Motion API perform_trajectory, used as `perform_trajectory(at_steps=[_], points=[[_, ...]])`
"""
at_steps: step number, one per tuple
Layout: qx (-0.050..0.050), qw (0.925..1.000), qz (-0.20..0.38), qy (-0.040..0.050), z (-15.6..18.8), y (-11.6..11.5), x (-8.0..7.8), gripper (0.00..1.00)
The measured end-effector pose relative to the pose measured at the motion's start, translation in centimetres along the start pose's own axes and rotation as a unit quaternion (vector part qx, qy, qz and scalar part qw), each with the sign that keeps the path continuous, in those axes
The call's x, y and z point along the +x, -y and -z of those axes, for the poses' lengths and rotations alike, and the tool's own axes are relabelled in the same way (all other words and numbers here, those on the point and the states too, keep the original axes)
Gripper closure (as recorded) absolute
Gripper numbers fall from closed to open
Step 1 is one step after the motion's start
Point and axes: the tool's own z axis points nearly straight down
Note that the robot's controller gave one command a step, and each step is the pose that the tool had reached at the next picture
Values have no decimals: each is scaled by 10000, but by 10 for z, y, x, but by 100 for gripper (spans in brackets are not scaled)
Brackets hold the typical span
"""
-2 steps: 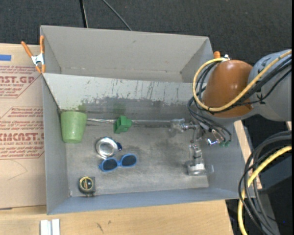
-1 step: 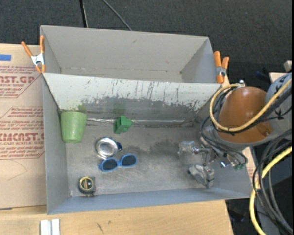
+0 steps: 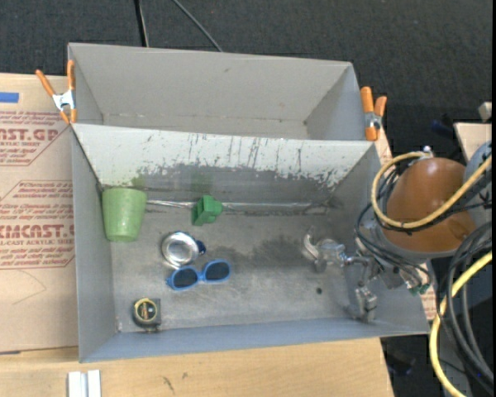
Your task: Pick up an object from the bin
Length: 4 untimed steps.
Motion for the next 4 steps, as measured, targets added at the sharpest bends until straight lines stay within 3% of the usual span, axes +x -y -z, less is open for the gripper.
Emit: perform_trajectory(at_steps=[1,2,3,4], points=[[16,9994,-337,16,102,-11,-72,0],[-12,10000,31,-45,25,29,-84,0],[-11,10000,34,-31,29,28,-85,100],[-12,10000,34,-31,29,28,-84,0]])
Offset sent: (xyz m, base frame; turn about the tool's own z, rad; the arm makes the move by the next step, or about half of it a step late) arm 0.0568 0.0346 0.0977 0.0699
